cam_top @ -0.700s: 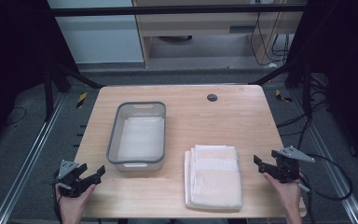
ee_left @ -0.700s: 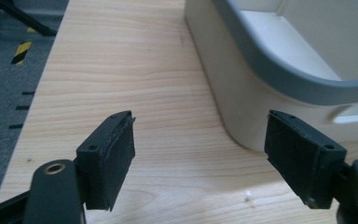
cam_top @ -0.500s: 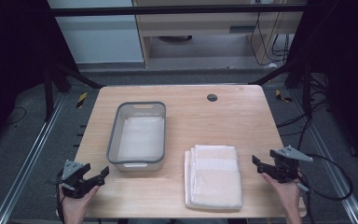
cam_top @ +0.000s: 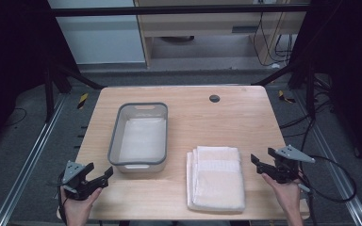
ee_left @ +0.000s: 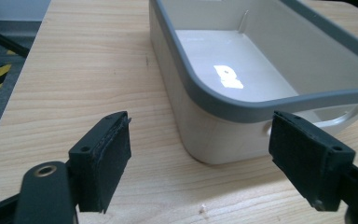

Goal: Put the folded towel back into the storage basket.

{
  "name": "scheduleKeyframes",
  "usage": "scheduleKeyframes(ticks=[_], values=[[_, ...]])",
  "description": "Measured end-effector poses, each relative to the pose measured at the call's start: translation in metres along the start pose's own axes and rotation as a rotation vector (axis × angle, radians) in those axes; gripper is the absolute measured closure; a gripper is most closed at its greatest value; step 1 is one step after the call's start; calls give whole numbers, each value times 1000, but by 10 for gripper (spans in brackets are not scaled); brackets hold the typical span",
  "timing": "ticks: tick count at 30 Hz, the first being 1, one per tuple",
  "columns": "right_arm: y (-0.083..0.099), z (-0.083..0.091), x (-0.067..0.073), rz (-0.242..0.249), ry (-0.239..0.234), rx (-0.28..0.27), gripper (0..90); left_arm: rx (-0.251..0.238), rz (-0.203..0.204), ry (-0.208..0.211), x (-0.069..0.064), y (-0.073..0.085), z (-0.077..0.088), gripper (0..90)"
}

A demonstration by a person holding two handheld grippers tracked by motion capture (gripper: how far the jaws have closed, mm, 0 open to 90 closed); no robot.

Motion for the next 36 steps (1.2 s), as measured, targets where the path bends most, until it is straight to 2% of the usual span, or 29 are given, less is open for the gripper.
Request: scheduleKeyframes(ticks=[9,17,23,28,36], values=[[-10,1,0,14,-27,-10,326,-6,-5,41,-11,-12,-1,214],[-18,1,-1,25,-37,-21,341,-46,-16,45,-15,-30,3,232],[-27,4,-3,15,-38,-32,344,-56,-17,51,-20,-38,2,241],[-38,5,-3,16,-40,-50,352,-55,-38,67,-32,-42,-2,246],[-56,6,1,22,-54,-77,371,-47,-75,107,-59,-47,-12,254]])
Point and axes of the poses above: each handheld gripper's, and its own axes: z roughly backward along the jaws, y roughly out of its underside, x roughly to its left, the point moved 4 cm from there along -z, roughly forward along the jaws, and after that the axes turned 9 degrees about z, right-handed, at the moved point
